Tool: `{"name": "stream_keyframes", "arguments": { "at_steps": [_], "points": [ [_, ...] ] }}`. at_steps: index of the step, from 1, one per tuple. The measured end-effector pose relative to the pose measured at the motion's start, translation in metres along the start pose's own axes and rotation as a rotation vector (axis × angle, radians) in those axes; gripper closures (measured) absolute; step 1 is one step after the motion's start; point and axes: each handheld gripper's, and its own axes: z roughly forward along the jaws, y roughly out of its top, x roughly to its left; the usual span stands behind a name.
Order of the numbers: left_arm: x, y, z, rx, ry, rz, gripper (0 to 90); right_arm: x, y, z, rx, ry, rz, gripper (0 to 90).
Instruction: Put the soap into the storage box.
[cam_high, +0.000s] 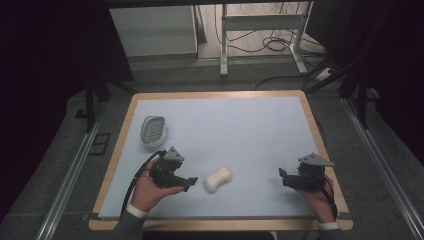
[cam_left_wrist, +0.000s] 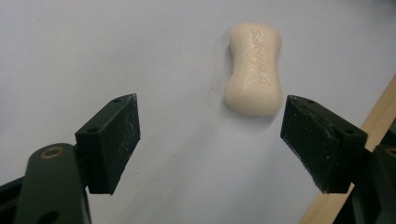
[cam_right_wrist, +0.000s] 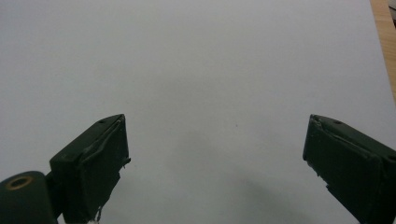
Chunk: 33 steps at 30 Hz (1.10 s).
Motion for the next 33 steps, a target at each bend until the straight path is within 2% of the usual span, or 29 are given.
{"name": "stream_keyframes", "arguments": {
  "at_steps": [14, 24, 30, 33],
  "points": [
    [-0.01, 0.013, 0.016, 0.022, -0.015, 0.018, 22.8, 0.0, 0.0, 0.0, 0.003, 0.0, 0.001, 6.8],
    [-0.019, 0.023, 0.034, 0.067, -0.042, 0.036, 23.3, 0.0, 0.0, 0.001, 0.008, -0.003, -0.002, 6.7],
    [-0.023, 0.027, 0.046, 0.093, -0.055, 0.028, 23.7, 0.0, 0.0, 0.001, 0.01, -0.007, -0.004, 6.8],
    [-0.026, 0.03, 0.053, 0.114, -0.062, 0.046, 23.1, 0.0, -0.001, 0.001, 0.012, -0.009, -0.007, 6.8]
  ]
}}
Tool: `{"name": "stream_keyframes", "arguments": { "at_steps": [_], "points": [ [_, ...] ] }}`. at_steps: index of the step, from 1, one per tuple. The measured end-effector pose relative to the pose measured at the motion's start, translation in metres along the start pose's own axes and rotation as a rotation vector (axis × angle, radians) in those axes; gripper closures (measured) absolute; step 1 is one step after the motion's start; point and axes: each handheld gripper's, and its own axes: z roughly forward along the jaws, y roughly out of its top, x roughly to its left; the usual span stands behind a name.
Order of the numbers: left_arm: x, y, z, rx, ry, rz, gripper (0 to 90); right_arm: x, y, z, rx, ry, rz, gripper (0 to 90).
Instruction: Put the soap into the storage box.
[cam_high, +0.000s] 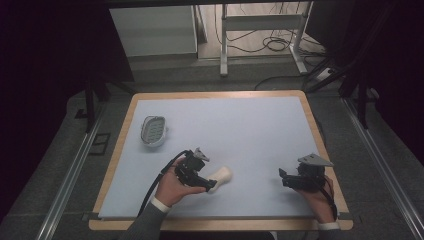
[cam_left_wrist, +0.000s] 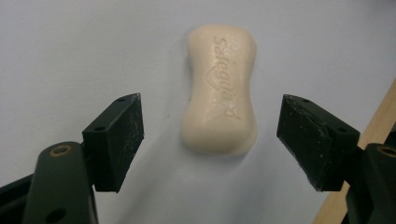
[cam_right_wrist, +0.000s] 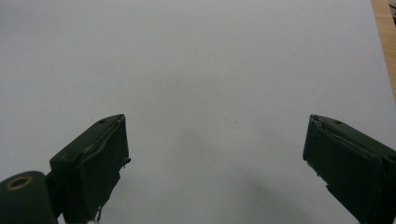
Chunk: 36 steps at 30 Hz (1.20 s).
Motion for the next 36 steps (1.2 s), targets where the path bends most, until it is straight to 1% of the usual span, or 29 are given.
{"name": "stream_keyframes", "arguments": {
  "at_steps": [4, 9, 13, 18, 22, 27, 30, 35, 36],
  "points": [
    [-0.003, 0.005, 0.008, 0.019, -0.005, 0.01, 23.7, 0.0, 0.0, 0.0, 0.002, 0.0, -0.001, 6.8],
    [-0.006, 0.009, 0.014, 0.027, -0.01, 0.018, 24.4, 0.0, -0.001, 0.001, 0.006, -0.005, 0.0, 6.8],
    [-0.006, 0.012, 0.019, 0.033, -0.009, 0.018, 24.7, 0.0, -0.001, 0.0, 0.006, -0.007, -0.002, 6.8],
    [-0.006, 0.015, 0.027, 0.054, -0.009, 0.021, 27.2, 0.0, -0.001, 0.001, 0.008, -0.008, -0.003, 6.8],
    [-0.006, 0.017, 0.033, 0.073, -0.026, 0.016, 29.7, 0.0, -0.001, 0.001, 0.009, -0.008, -0.003, 6.8],
    [-0.004, 0.018, 0.038, 0.094, -0.019, 0.016, 32.5, -0.001, -0.001, 0.001, 0.008, -0.007, -0.001, 6.8],
    [-0.004, 0.019, 0.04, 0.095, -0.016, 0.016, 34.5, -0.001, -0.001, 0.001, 0.008, -0.008, 0.0, 6.8],
    [-0.004, 0.021, 0.045, 0.115, -0.018, 0.02, 38.8, -0.001, -0.002, 0.002, 0.011, -0.01, -0.002, 6.7],
    [-0.005, 0.021, 0.047, 0.112, -0.02, 0.018, 39.4, -0.001, -0.002, 0.001, 0.011, -0.009, -0.002, 6.7]
  ]
}}
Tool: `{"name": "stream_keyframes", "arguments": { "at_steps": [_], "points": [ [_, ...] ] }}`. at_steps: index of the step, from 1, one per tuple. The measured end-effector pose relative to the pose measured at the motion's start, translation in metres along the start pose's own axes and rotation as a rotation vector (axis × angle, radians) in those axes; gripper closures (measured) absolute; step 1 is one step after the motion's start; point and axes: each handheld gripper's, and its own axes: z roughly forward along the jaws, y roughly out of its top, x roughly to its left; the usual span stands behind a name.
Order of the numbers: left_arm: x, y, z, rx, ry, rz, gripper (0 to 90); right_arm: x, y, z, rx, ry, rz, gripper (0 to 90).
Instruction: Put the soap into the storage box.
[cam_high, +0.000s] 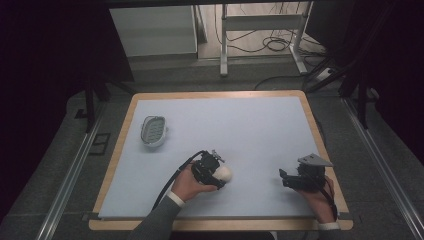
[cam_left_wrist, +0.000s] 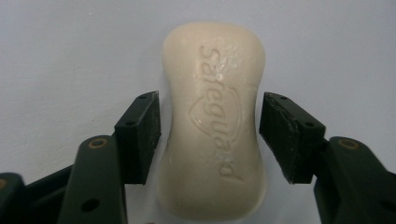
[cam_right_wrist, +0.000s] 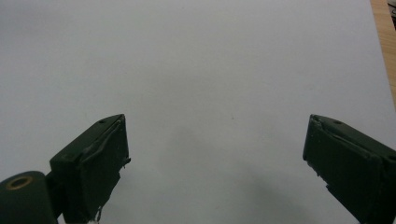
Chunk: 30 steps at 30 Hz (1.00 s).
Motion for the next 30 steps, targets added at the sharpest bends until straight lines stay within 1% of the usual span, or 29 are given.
{"name": "stream_keyframes", "arguments": {
  "at_steps": [4, 12, 17, 19, 21, 27, 30],
  "points": [
    [-0.001, 0.0, 0.001, 0.007, 0.006, -0.001, 43.6, -0.002, 0.0, -0.001, -0.005, -0.003, 0.003, 6.8],
    [-0.002, -0.002, 0.001, 0.004, 0.018, 0.004, 47.4, -0.004, 0.0, -0.002, -0.008, -0.011, 0.008, 6.8],
    [-0.002, -0.001, 0.0, 0.003, 0.016, 0.018, 48.6, -0.005, 0.0, -0.002, -0.007, -0.012, 0.009, 6.8],
    [-0.002, -0.001, -0.002, 0.011, 0.021, 0.032, 48.8, -0.005, 0.0, -0.002, -0.007, -0.012, 0.009, 6.8],
    [0.0, -0.002, -0.002, 0.009, 0.01, 0.035, 48.9, -0.005, 0.0, -0.002, -0.007, -0.012, 0.008, 6.8],
    [0.004, -0.001, -0.006, 0.002, -0.007, 0.03, 49.0, -0.006, -0.001, -0.002, -0.007, -0.013, 0.015, 6.8],
    [0.007, 0.0, -0.01, -0.001, -0.006, 0.031, 49.0, -0.006, -0.001, -0.003, -0.008, -0.014, 0.014, 6.8]
  ]
}}
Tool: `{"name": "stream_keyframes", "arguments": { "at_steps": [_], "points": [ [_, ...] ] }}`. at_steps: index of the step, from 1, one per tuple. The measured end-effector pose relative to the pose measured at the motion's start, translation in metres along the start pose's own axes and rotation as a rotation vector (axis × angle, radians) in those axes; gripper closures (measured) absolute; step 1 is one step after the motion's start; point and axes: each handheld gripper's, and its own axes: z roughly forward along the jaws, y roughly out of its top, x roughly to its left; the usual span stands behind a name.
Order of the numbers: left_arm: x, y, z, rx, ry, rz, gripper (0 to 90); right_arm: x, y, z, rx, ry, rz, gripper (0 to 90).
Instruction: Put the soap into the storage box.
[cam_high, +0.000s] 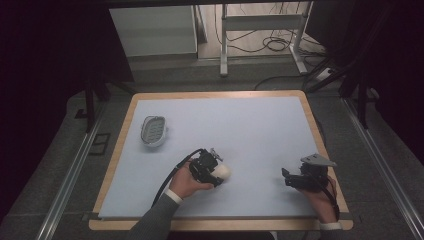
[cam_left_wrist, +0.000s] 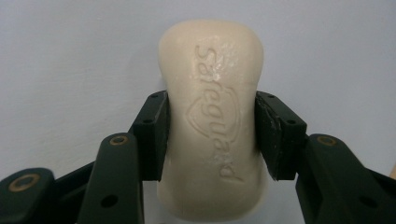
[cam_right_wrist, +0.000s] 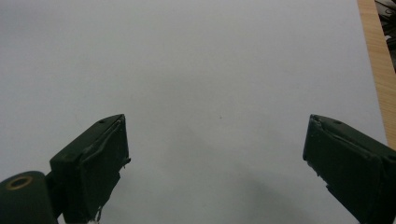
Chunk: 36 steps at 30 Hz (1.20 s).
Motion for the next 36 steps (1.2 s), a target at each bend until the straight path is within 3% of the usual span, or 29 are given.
{"name": "stream_keyframes", "arguments": {
  "at_steps": [36],
  "points": [
    [0.047, -0.015, -0.034, -0.069, 0.032, -0.106, 49.1, -0.001, -0.001, 0.001, 0.005, -0.005, 0.008, 6.8]
  ]
}}
